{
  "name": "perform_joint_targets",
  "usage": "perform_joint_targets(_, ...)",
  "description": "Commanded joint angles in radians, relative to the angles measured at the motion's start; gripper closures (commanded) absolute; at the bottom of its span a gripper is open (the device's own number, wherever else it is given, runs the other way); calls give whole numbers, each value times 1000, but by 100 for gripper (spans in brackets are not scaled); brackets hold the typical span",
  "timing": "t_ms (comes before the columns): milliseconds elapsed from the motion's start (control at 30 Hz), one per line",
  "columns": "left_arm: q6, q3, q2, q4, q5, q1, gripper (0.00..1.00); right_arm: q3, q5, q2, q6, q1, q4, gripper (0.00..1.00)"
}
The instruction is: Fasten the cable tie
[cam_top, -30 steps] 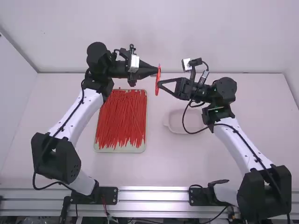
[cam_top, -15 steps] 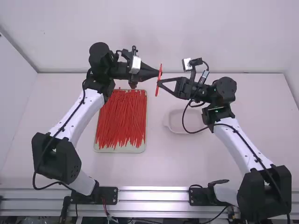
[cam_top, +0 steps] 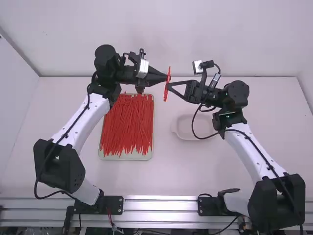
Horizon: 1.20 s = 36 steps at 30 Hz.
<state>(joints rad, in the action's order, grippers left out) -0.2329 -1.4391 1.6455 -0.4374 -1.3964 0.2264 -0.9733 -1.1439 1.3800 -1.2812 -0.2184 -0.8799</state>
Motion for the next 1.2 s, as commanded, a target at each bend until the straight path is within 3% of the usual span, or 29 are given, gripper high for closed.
perform_joint_targets(0,0,-26,-9,-3,-89,22,98,4,79,0,-5,15,-3,100)
perform_joint_targets(733,-3,-26,-9,10,-81,35,98,4,48,0,-8,34,-3,99)
perform_joint_targets(767,-4,-26,-9,11,-80,35,98,4,40,0,-21,35,-3,93)
perform_joint_targets(1000,0,-26,-9,19,-81,32,98,4,-3,0,-88,64,-9,79)
perform_joint_targets(1167,-3,-26,-9,41,-82,34,98,4,-8,0,-123,87,-63,75)
